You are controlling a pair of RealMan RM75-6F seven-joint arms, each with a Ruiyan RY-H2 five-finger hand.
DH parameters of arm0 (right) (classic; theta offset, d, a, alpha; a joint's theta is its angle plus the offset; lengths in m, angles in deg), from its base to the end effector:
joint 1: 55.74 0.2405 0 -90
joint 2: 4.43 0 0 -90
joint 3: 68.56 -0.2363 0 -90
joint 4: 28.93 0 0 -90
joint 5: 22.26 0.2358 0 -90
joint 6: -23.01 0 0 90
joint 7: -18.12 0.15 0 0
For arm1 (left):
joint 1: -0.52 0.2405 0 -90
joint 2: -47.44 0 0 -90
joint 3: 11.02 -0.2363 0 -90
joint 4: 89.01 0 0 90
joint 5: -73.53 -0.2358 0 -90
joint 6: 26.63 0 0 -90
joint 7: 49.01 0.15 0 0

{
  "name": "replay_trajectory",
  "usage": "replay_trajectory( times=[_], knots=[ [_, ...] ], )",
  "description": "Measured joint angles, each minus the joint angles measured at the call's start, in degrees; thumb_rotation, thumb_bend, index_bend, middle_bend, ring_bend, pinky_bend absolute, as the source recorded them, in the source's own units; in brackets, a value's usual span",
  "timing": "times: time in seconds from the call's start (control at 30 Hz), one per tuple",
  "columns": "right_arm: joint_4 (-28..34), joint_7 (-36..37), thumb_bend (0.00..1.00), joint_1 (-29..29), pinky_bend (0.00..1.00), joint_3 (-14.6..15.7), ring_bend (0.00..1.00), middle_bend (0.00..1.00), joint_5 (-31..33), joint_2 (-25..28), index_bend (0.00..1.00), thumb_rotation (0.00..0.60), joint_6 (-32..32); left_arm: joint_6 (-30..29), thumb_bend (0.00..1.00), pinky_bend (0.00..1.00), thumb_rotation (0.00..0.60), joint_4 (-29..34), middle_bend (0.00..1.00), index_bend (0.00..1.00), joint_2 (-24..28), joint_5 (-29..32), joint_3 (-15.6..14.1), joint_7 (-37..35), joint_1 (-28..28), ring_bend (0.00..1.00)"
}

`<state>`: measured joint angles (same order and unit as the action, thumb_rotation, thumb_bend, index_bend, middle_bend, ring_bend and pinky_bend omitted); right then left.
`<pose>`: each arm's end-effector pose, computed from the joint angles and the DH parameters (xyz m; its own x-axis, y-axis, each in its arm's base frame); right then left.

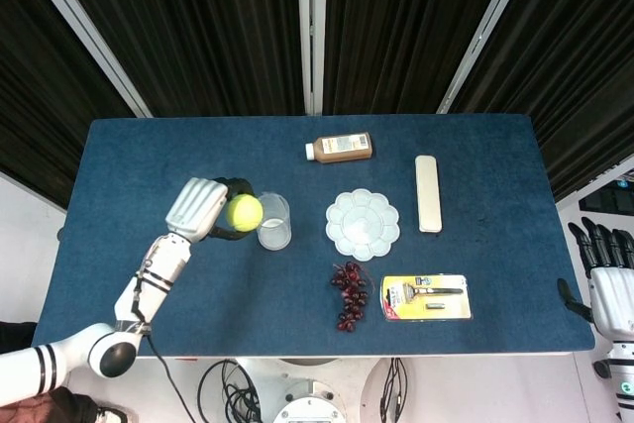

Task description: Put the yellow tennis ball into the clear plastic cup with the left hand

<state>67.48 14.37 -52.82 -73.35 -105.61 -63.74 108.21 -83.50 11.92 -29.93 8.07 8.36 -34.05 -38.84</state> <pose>-0.3053 -0.1845 0.1532 0.4611 0.0163 0.8872 -0.8861 0.0608 0.4595 -0.0803 0.3434 0.0309 0.2396 0.1781 0.9544 0.9057 -0.3951 -0.1536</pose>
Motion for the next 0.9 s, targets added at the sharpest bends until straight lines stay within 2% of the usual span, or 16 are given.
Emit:
replay_trajectory(
  times=[0.2,0.37,0.43,0.6,0.67,0.77,0.9],
  knots=[
    [-0.3,0.7,0.32,-0.1,0.00,-0.2,0.00,0.00,0.4,0.3,0.00,0.600,0.1,0.7,0.17,0.75,0.600,-2.7,0.53,0.57,-2.5,4.6,0.5,2.2,-3.3,0.47],
    [-1.0,1.6,0.32,-0.2,0.00,-0.4,0.00,0.00,1.2,0.5,0.00,0.600,-0.1,0.6,0.17,0.74,0.600,-4.5,0.52,0.54,-3.9,5.5,0.1,2.3,-4.6,0.47],
    [-1.2,1.8,0.32,-0.2,0.00,-0.5,0.00,0.00,1.3,0.5,0.00,0.600,-0.2,0.4,0.17,0.73,0.600,-4.9,0.49,0.48,-4.3,5.5,-0.2,1.9,-4.9,0.45],
    [-1.2,1.9,0.32,0.0,0.00,-0.5,0.00,0.00,1.2,0.5,0.00,0.600,-0.3,1.0,0.14,0.64,0.600,-4.8,0.34,0.28,-4.4,5.7,-0.4,0.1,-5.4,0.34],
    [-1.3,1.9,0.32,0.1,0.00,-0.6,0.00,0.00,1.3,0.4,0.00,0.600,-0.5,1.0,0.13,0.62,0.600,-4.9,0.30,0.24,-4.5,5.5,-0.5,-1.0,-5.6,0.31],
    [-1.5,1.9,0.32,0.2,0.00,-0.6,0.00,0.00,1.5,0.3,0.00,0.600,-0.8,1.0,0.10,0.52,0.600,-5.1,0.22,0.17,-4.5,5.2,-0.5,-2.1,-5.8,0.20],
    [-1.6,1.9,0.32,0.2,0.00,-0.6,0.00,0.00,1.5,0.2,0.00,0.600,-0.8,1.0,0.09,0.49,0.600,-5.5,0.20,0.15,-4.3,5.1,-0.7,-3.2,-6.0,0.17]
  ],
)
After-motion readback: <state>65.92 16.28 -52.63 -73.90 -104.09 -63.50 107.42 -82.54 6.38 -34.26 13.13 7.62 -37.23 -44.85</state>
